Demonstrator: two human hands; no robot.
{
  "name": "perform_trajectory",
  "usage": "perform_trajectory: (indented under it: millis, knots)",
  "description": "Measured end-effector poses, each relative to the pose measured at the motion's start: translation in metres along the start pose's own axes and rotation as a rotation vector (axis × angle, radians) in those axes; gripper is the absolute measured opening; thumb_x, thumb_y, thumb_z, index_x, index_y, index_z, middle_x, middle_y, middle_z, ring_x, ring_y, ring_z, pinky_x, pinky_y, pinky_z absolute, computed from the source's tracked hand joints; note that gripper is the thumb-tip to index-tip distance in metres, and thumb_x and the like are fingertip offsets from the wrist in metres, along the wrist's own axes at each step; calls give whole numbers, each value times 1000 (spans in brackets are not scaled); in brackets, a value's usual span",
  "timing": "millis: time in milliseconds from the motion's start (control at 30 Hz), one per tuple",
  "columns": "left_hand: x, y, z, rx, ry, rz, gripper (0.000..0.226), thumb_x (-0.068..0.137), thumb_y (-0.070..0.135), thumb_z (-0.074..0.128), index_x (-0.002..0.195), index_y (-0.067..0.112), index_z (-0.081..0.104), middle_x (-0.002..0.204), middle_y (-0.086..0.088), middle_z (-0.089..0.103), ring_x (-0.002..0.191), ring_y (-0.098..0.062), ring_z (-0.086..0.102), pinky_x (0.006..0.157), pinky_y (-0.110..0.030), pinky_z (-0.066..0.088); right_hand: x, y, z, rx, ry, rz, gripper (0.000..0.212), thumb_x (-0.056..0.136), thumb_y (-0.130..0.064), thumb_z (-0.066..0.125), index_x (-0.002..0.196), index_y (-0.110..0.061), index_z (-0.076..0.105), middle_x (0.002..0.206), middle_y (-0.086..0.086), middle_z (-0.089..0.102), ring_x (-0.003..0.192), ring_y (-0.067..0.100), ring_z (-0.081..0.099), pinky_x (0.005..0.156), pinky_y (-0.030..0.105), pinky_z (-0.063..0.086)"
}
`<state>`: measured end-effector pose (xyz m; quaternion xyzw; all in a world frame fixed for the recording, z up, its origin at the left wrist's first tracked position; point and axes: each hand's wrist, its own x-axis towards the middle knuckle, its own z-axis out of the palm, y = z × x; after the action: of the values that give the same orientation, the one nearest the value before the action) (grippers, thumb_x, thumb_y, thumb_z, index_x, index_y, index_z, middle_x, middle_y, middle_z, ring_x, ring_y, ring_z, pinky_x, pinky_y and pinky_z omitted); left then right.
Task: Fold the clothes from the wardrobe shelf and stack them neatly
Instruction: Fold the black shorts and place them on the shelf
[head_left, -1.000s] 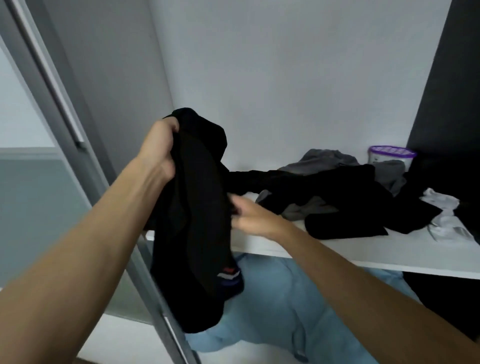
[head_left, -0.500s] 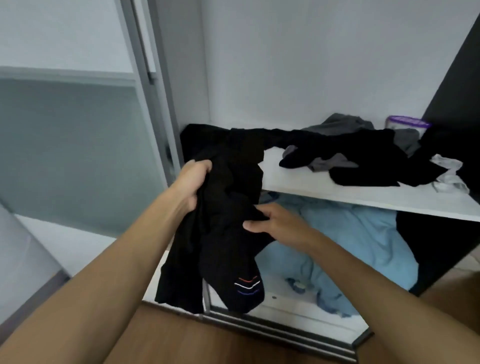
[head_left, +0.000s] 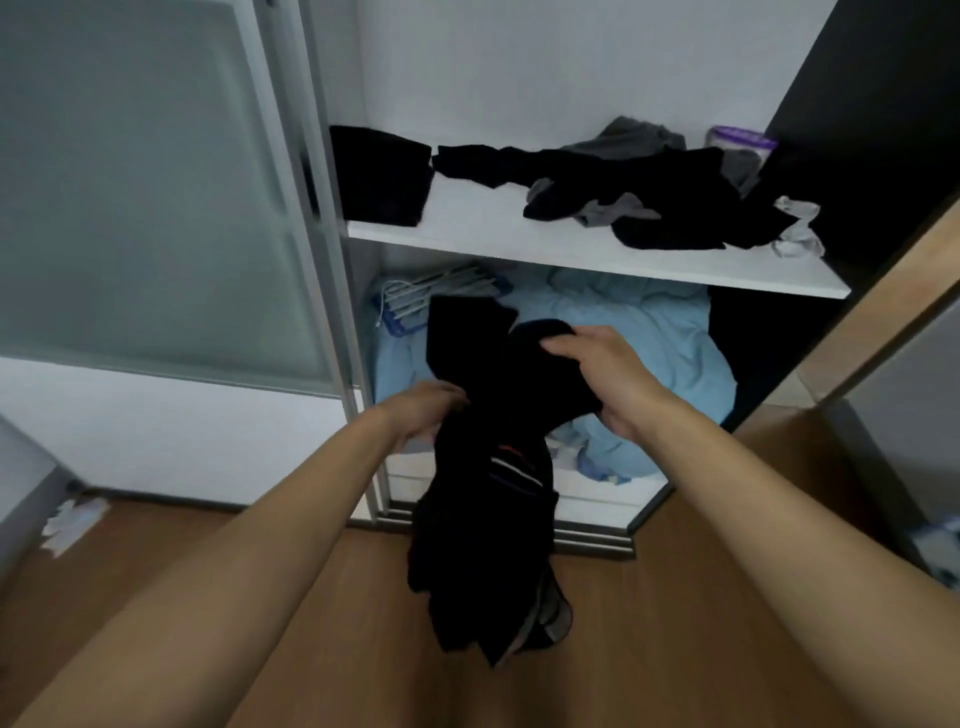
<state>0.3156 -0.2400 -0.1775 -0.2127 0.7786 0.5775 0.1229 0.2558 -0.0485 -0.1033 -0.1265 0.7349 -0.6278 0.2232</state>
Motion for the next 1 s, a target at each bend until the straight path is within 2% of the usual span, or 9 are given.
perform_trajectory:
  millis: [167,300,367,433,533,567,700,800,1000]
  knots:
    - [-26,32,-19,-145,21,239,30,97,44,57,117,23,63,108,8,71,100,-11,65,74,-25,53,7,-29,-2,214,220,16,12,95,-15,61,86,-10,68,84,9,74,80,24,71,79,38,59]
    - [-47,48,-5,52,-198,317,74,65,73,67,131,43,48,121,22,60,109,7,57,84,-18,49,6,-39,-10,367,315,68,15,96,-11,57,84,-10,66,77,7,70,67,19,67,50,24,55]
    - [-46,49,14,177,-189,360,71,67,59,78,129,41,47,115,20,64,104,8,59,87,-13,48,6,-42,-15,391,357,79,13,95,-11,56,84,-11,63,79,6,67,64,17,64,42,19,49]
    - [-38,48,31,350,22,415,57,77,33,79,128,28,53,113,9,65,104,-7,61,92,-27,50,5,-45,-23,390,377,78,13,96,-13,57,83,-14,60,80,4,65,66,16,62,41,19,49]
    - [-30,52,33,395,316,418,5,77,18,64,78,18,59,75,-2,62,72,-21,59,63,-33,44,4,-46,-44,318,376,36,15,94,-12,58,79,-11,59,77,5,64,57,13,62,45,19,51]
    - [-29,55,29,305,337,387,13,79,15,62,68,17,56,66,-1,58,65,-20,56,58,-30,39,3,-45,-54,245,373,23,14,94,-12,59,79,-11,59,77,6,64,56,13,63,47,21,51]
    - [-26,79,23,-111,267,305,16,85,5,55,72,12,60,66,-4,57,62,-18,53,56,-27,39,-5,-36,-91,29,333,88,33,90,-39,69,108,-11,68,101,4,74,77,15,70,58,26,51]
    - [-25,103,31,-257,203,287,12,84,5,53,78,11,60,62,0,59,58,-14,55,53,-24,44,-12,-20,-103,-130,246,85,48,83,-61,67,109,-21,66,103,0,74,78,15,70,67,30,51]
    - [-27,128,50,-266,146,295,14,83,5,53,81,12,65,67,2,65,64,-13,61,59,-24,50,-17,45,-89,-390,48,-70,89,75,-50,81,145,-28,32,137,-5,45,118,9,51,96,26,46]
